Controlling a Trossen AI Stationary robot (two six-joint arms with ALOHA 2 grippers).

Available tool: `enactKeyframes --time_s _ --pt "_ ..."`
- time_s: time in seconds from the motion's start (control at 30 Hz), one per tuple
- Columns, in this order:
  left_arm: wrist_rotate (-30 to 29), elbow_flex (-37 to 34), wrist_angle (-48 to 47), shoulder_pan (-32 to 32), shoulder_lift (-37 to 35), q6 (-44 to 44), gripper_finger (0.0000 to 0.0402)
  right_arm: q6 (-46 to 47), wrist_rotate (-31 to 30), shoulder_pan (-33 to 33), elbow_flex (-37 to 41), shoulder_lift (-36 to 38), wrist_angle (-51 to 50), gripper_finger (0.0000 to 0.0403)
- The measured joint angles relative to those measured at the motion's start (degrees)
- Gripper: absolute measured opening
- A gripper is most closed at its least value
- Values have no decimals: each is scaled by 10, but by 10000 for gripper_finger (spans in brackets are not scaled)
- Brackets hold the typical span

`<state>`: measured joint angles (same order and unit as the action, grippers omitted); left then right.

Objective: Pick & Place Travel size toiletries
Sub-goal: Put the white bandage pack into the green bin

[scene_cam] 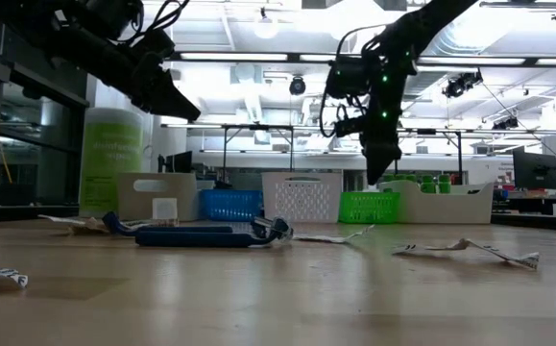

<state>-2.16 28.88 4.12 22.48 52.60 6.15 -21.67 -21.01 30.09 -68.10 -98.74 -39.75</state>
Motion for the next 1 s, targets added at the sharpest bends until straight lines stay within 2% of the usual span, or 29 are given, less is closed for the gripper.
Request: enactKeyframes --time_s 0.1,0.23,0.5,0.63,0.8,1.0 --pt "0 0 -2 0 0 0 184 15 18 -8 0 2 -21 161" --pt "0 0 -15 0 0 0 184 43 94 -31 -1 23 -52 182" --pt "-4 0 -83 0 0 -60 184 122 220 -101 0 72 -95 174" --pt "8 0 -109 -2 5 -125 184 146 304 -138 54 110 -35 165" --pt "31 0 -156 -31 31 -141 184 169 276 -183 147 157 80 151" --pt "30 0 -182 -102 57 -150 184 215 210 -233 228 177 212 136"
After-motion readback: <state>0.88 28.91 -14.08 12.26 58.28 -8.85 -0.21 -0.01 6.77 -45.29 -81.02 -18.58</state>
